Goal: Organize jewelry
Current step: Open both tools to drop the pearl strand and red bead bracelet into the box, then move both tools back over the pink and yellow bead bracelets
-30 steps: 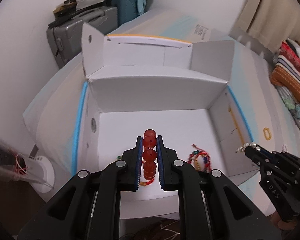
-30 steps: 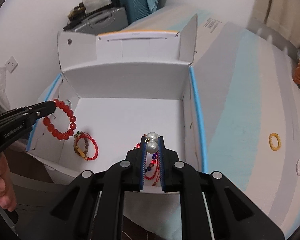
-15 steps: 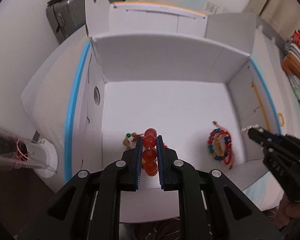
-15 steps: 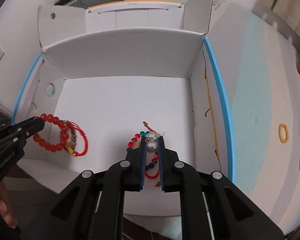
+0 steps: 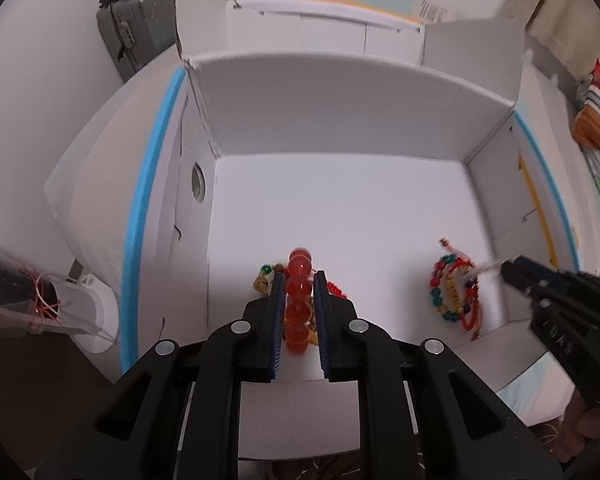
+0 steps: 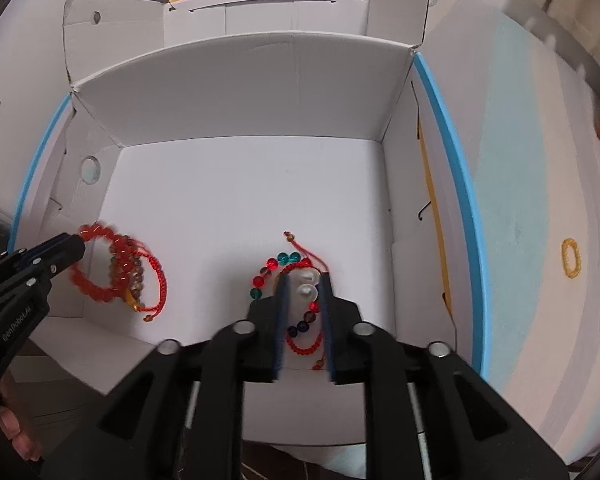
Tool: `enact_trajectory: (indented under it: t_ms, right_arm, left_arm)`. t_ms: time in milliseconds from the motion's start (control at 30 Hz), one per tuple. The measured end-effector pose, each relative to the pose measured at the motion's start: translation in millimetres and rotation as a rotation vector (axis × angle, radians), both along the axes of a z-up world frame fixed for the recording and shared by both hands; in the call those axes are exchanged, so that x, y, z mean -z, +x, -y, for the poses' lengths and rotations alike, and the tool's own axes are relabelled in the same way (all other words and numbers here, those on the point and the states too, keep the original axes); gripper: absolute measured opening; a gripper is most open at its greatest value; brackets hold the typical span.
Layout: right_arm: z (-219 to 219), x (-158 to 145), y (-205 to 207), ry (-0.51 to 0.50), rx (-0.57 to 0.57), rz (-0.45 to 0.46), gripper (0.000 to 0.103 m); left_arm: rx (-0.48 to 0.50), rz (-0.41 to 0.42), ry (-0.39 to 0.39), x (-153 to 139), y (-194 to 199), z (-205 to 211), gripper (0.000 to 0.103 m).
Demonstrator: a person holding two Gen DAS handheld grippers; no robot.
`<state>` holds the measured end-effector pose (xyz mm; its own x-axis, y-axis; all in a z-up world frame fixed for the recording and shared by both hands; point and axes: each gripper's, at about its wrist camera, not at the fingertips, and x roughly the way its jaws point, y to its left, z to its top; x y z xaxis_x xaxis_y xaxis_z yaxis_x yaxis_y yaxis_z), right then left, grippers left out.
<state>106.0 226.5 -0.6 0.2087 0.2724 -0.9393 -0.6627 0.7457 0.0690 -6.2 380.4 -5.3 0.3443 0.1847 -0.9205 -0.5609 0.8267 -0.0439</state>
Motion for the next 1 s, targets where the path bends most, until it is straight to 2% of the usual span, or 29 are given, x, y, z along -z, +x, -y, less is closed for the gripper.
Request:
enact_trajectory:
  t_ms: [33,67,100,133,200,267,333,400,533,600,800,1000]
  right_arm:
    - [0,-1,0,0.012,-0.002,0.002,0.035]
    - [3,-4,0,0.024,-0.004,0.012,0.039]
    - [4,-6,0,0.028,-0.004,0.02,0.044]
    - [7,-8,1,0.034,-0.003,0.024,0.045]
    - [11,-14,1,0.062,-0.008,0.022,0.05]
    - [18,-20,0,0.098,-0.007,0.044,0.06]
    - [27,-31,-3,0.144,-0.009,0.097,0.07]
    - [34,-39,-5,0.16,-0.005,0.14,0.075]
    - [57,-49,-4,0.228,0.013,0.18,0.09]
    - [69,-53,-3,0.241,0.034,0.21,0.094]
    - [100,-75,9,0.257,0.115,0.262,0.096]
    - [132,-84,18,0.27,0.166,0.291,0.096]
  left_arm:
    - [-0.006,0.008,0.021,-5,-1,1,0.015]
    - [-0.009,0.013,0.025,-8,-2,1,0.015]
    - [-0.014,0.022,0.022,-13,-2,1,0.022]
    - [-0.017,0.026,0.024,-16,-3,1,0.039]
    - [-0.022,0.049,0.053,-26,-4,3,0.06]
    - [-0.027,0.071,0.081,-37,-6,6,0.065]
    - [-0.023,0.089,0.095,-45,-6,10,0.078]
    - [-0.017,0.096,0.121,-52,-4,17,0.086]
    - [0.008,0.128,0.144,-63,3,33,0.094]
    - [0.022,0.144,0.153,-67,6,43,0.097]
    - [0.061,0.202,0.153,-78,16,70,0.097]
    - [0.113,0.246,0.159,-86,28,99,0.097]
